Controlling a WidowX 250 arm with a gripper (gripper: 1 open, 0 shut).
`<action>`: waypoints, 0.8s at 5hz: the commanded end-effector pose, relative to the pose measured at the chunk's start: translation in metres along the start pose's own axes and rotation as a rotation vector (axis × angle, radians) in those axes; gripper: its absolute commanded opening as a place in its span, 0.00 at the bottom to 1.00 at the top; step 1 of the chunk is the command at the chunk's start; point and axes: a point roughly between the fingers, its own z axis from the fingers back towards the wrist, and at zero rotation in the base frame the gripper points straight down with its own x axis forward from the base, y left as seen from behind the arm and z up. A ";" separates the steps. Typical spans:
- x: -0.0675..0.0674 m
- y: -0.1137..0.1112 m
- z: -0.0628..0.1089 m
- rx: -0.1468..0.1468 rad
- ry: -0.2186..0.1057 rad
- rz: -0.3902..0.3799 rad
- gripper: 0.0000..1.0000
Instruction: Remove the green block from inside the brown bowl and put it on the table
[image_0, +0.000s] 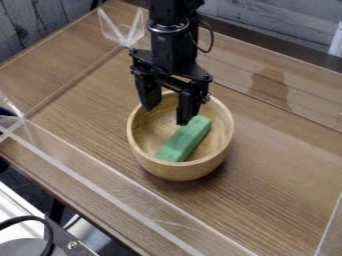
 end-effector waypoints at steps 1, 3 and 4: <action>0.005 0.002 0.003 0.009 -0.039 0.003 1.00; 0.007 0.001 -0.018 0.011 -0.010 -0.011 1.00; 0.008 -0.001 -0.029 0.015 0.005 -0.019 1.00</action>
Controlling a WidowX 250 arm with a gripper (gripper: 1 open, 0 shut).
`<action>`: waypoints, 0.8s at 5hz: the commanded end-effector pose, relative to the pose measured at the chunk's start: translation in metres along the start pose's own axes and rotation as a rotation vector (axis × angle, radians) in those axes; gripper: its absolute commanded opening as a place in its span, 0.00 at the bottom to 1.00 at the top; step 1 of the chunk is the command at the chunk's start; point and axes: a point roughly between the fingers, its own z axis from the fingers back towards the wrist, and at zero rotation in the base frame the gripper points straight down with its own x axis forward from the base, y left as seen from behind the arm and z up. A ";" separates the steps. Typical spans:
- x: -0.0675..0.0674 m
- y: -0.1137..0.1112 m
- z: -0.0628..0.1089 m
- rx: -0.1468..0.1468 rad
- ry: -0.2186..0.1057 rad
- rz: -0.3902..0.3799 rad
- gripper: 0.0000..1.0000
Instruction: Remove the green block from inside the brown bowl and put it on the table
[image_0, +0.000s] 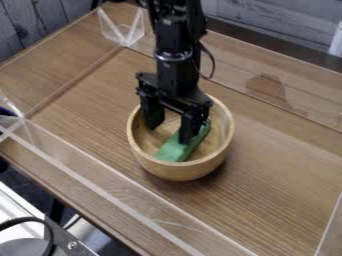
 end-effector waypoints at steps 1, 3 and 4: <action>0.007 0.000 0.002 0.009 -0.030 -0.005 1.00; 0.011 -0.001 0.002 0.000 -0.036 -0.006 1.00; 0.012 -0.002 0.002 -0.004 -0.037 -0.006 1.00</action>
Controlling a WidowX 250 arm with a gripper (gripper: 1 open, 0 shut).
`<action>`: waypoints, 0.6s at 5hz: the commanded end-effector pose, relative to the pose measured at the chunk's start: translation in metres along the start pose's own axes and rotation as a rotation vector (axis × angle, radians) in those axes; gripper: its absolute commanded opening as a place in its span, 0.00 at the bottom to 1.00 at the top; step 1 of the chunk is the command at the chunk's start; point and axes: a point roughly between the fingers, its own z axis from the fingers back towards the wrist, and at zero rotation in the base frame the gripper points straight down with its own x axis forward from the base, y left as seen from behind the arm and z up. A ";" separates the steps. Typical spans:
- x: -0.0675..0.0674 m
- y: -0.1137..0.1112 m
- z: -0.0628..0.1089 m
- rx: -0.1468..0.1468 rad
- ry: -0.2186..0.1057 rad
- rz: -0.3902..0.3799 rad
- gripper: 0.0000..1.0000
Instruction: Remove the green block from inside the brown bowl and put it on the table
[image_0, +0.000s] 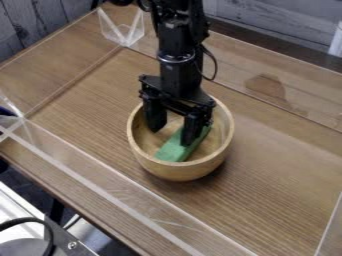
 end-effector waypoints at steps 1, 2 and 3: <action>0.007 -0.001 0.003 0.000 -0.029 -0.005 1.00; 0.008 -0.001 0.002 -0.002 -0.029 -0.005 1.00; 0.008 -0.002 0.008 -0.009 -0.044 -0.007 0.00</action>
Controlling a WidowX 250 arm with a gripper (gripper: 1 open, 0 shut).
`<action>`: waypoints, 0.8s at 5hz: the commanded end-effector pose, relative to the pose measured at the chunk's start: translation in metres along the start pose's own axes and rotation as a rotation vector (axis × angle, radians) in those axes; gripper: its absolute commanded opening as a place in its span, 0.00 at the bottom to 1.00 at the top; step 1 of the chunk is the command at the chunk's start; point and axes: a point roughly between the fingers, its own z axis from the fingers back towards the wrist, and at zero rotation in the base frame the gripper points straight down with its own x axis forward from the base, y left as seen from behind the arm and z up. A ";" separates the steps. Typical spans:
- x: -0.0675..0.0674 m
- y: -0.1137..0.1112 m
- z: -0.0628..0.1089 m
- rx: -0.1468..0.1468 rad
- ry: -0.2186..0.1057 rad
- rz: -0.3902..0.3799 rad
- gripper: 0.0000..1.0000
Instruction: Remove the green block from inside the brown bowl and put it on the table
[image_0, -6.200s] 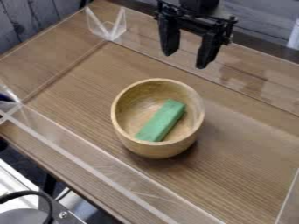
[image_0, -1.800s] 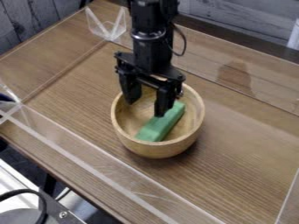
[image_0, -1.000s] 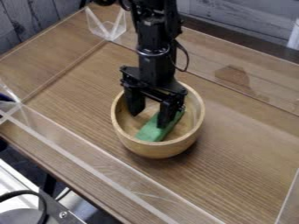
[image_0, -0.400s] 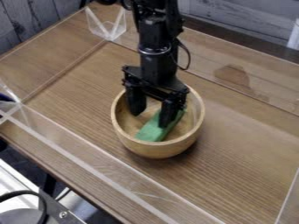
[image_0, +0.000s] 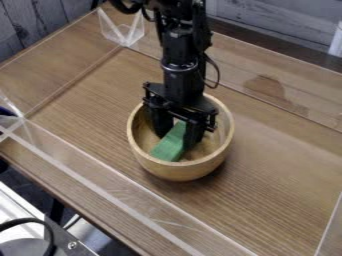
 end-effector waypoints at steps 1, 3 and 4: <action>0.008 0.000 0.034 -0.002 -0.095 -0.003 0.00; 0.010 -0.001 0.045 -0.010 -0.111 -0.008 0.00; 0.009 -0.002 0.039 -0.008 -0.098 -0.013 0.00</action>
